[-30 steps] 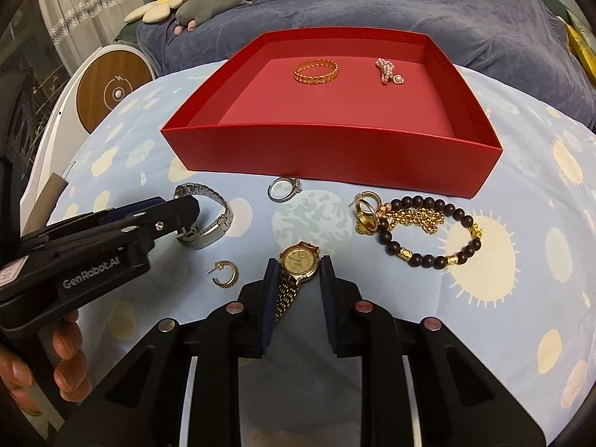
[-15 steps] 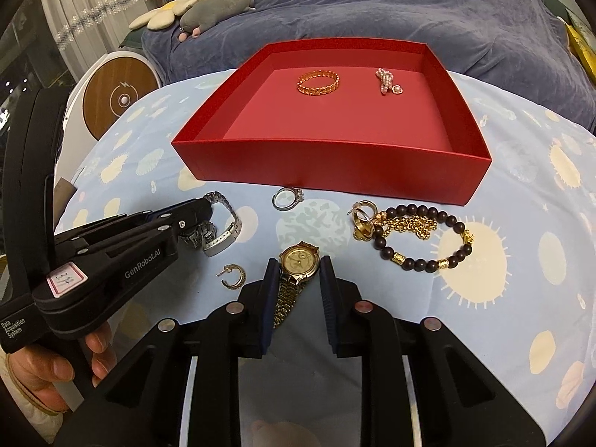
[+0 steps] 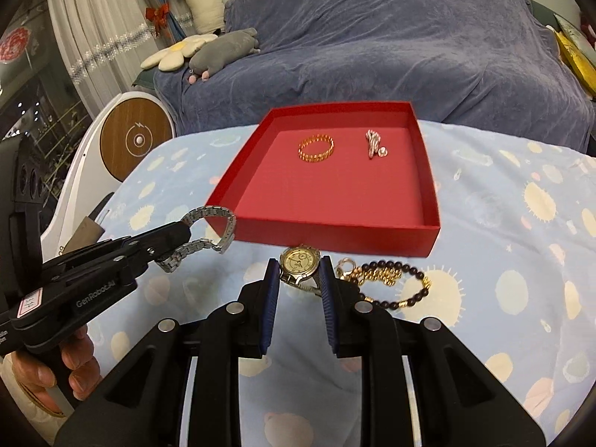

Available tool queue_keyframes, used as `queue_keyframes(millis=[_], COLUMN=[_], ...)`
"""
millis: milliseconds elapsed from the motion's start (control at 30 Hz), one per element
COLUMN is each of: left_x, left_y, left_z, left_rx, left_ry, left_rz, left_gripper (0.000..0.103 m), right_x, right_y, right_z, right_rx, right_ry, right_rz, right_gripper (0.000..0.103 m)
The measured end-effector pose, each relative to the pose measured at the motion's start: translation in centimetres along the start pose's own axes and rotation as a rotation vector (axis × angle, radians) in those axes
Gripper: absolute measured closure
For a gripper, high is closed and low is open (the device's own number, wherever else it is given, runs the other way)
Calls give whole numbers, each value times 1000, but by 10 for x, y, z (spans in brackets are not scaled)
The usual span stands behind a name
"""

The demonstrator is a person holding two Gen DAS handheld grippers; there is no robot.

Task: Organize jewelry
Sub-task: 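Lower both watches into the red box and open both tools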

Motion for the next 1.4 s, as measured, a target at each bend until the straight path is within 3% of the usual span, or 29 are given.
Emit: queue_keyframes(millis=[200, 367, 533, 733, 867, 933, 1033, 1167, 1267, 1400], left_x=[11, 9, -6, -13, -13, -14, -18, -20, -17, -15], left_y=[3, -43, -109, -146, -136, -122, -93, -51, -27, -11], left_z=[-58, -98, -107, -104, -102, -101, -94, -73, -50, -14], left_rx=[62, 64, -22, -73, -50, -36, -9, 12, 18, 10], left_ry=[-61, -65, -19, -8, -26, -25, -10, 0, -14, 3], left_rz=[-34, -84, -107, -131, -172, -184, -175, -177, -198, -196], left_gripper=[99, 99, 99, 99, 88, 73, 70, 65, 63, 53], right_x=[23, 44, 60, 66, 67, 66, 62, 52, 44, 42], right_y=[-6, -52, -104, -129, -102, -84, -52, -11, 6, 14], right_z=[-59, -92, -106, -108, -103, -98, -84, -54, -24, 8], right_rx=[43, 17, -43, -69, -19, -9, -2, 31, 31, 10], right_ry=[-7, -27, -50, -47, -40, -35, -24, -1, -2, -35], right_rz=[35, 50, 49, 74, 86, 88, 71, 71, 70, 60], right_gripper=[83, 83, 94, 94, 92, 92, 90, 69, 69, 69])
Point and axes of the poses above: each gripper's, at about its wrist camera, not at the fingertips, and y roughly against the way its jaws point, x to its right, z to its underside, the point moved 1 cm from there along -y, roughly the way its jaws point, and after that the axes turned 7 degrees about -x, right-handed, at the moved point
